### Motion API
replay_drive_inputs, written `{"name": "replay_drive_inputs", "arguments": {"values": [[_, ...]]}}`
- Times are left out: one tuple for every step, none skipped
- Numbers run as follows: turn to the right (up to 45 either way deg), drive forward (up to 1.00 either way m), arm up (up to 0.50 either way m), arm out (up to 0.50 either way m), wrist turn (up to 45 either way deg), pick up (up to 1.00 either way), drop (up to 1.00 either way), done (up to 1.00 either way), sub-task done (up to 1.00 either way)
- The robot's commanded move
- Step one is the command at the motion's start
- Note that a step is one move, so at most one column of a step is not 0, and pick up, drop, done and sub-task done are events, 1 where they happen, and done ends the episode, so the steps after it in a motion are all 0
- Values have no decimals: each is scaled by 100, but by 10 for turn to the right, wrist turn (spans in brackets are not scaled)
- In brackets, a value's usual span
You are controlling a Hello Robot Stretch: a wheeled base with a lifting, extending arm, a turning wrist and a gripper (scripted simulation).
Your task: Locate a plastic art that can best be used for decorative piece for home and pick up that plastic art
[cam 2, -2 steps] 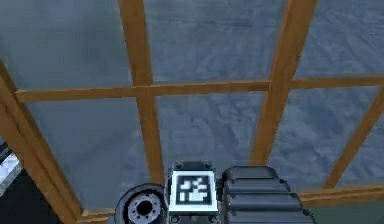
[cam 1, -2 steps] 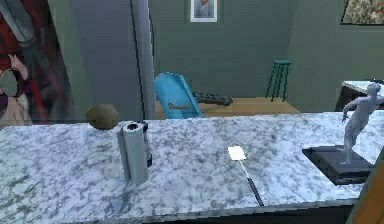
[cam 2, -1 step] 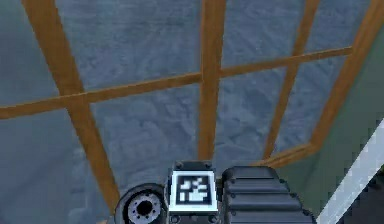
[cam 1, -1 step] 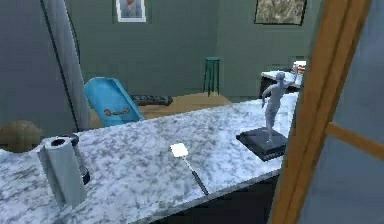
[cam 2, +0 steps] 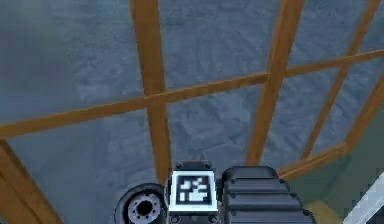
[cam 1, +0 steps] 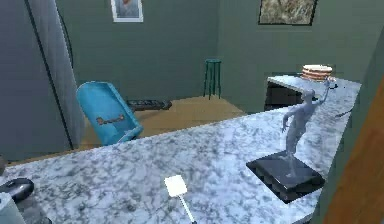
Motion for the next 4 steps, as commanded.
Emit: {"name": "replay_drive_inputs", "arguments": {"values": [[-450, 0, 0, 0, 0, 0, 0, 0, 0], [-150, 0, 0, 0, 0, 0, 0, 0, 0], [0, 0, 0, 24, 0, 0, 0, 0, 0], [0, 0, 0, 0, 450, 0, 0, 0, 0]]}}
